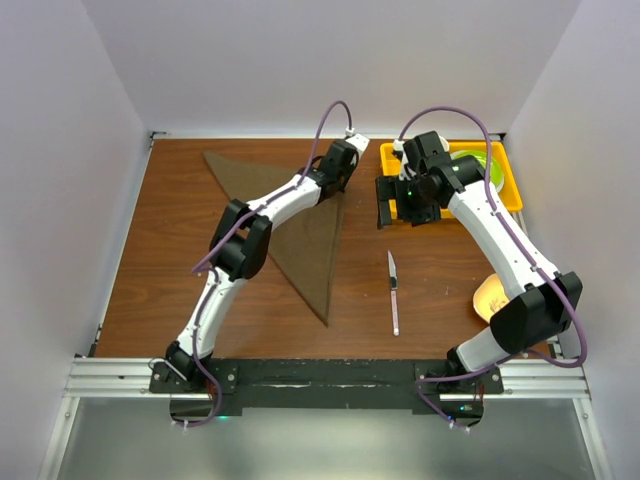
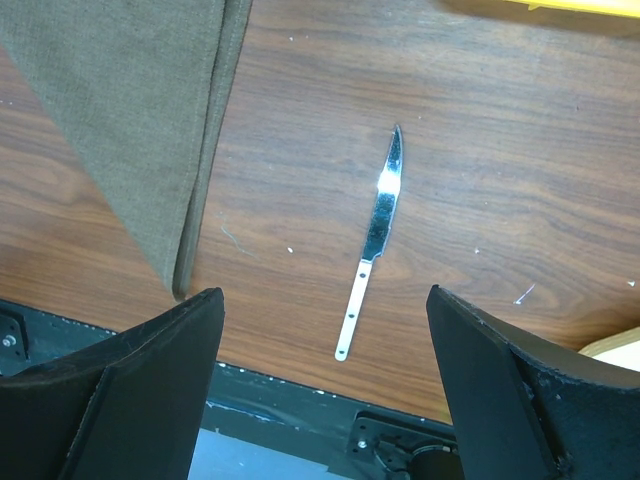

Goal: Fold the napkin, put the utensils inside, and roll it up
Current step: Fold the napkin

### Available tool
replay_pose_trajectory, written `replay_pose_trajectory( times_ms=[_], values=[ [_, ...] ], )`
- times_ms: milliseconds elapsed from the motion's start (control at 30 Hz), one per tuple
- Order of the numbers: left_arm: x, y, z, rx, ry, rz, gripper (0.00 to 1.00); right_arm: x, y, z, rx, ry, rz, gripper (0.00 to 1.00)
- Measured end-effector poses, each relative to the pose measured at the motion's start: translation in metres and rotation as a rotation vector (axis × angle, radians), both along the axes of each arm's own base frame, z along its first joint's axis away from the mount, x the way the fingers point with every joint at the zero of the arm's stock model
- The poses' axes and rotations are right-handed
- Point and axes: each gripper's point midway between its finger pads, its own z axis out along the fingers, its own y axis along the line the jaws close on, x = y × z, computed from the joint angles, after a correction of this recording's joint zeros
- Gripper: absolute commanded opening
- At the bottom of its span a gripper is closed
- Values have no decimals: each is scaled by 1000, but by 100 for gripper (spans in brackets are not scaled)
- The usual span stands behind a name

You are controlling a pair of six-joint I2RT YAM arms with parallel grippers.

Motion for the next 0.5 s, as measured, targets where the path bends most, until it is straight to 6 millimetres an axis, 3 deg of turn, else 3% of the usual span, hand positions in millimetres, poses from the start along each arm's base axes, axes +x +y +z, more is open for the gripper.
replay_pose_trajectory(
  times_ms=[500],
  values=[
    [4,-6,-11,-14,2,-13,0,-5,-2,-5,-9,21,0,87]
  ],
)
